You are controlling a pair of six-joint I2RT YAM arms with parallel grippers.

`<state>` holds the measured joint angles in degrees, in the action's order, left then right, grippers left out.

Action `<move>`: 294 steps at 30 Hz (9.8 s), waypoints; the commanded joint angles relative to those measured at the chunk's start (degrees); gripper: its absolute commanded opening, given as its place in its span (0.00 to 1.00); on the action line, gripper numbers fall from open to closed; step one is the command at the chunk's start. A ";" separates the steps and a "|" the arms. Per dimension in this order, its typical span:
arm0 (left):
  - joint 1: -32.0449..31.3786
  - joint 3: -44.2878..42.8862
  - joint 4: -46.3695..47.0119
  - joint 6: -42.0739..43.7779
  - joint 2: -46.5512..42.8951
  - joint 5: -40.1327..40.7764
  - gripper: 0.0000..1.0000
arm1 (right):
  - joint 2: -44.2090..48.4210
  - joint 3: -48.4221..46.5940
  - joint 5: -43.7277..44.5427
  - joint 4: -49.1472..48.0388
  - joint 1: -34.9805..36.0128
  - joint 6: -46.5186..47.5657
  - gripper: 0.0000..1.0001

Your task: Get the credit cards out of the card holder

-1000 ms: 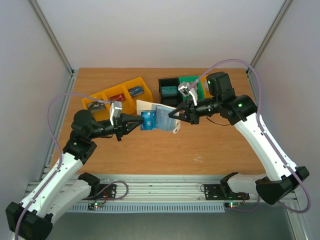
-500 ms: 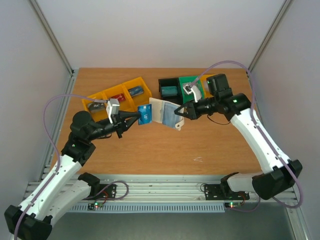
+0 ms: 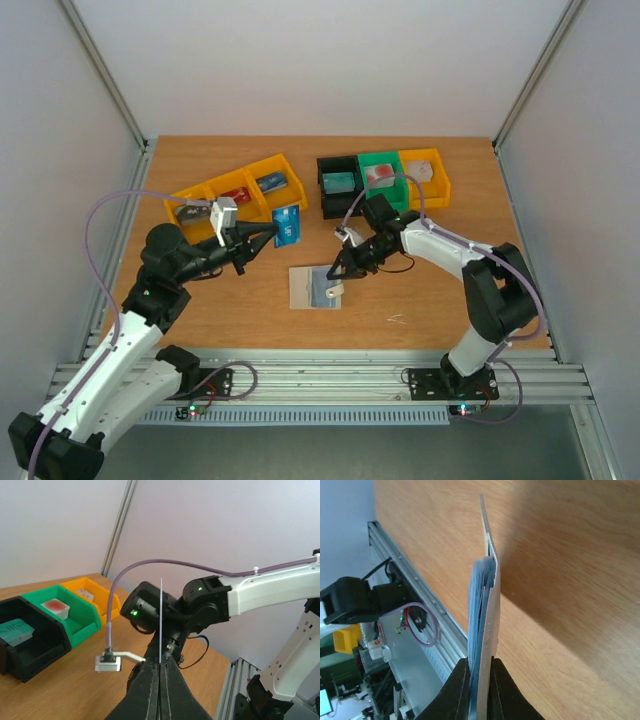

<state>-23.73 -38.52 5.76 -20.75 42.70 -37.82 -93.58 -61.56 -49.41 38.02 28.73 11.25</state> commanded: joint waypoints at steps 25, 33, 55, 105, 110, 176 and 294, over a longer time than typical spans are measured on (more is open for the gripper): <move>0.09 -3.95 12.62 -4.80 -0.51 -5.74 0.00 | 23.46 -22.99 10.26 -0.07 10.41 9.08 0.65; -1.15 -5.57 15.46 -8.76 -1.53 -8.44 0.00 | 17.15 -29.87 7.68 -2.53 15.25 6.44 0.63; -5.19 -8.07 -4.30 24.22 -8.00 3.98 0.89 | 20.68 -43.73 14.57 27.59 14.31 -15.34 0.01; -7.30 -13.71 -14.42 124.13 -3.66 -1.65 0.00 | 0.51 -61.30 1.20 36.25 19.02 -20.83 0.02; -7.39 -16.81 -25.98 123.59 -5.14 3.94 0.00 | 1.68 -63.71 14.45 45.02 15.76 -16.04 0.49; 1.29 -79.70 -44.64 71.18 92.07 65.78 0.00 | 5.85 -41.29 33.40 27.43 -27.85 12.92 0.78; -8.72 0.20 6.81 6.30 24.31 0.49 0.00 | 17.33 -10.15 9.72 11.28 -1.84 0.20 0.39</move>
<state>-34.13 -33.41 10.61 -19.77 74.28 -33.43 -83.59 -64.45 -38.63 39.62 27.44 0.27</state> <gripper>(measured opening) 0.029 0.364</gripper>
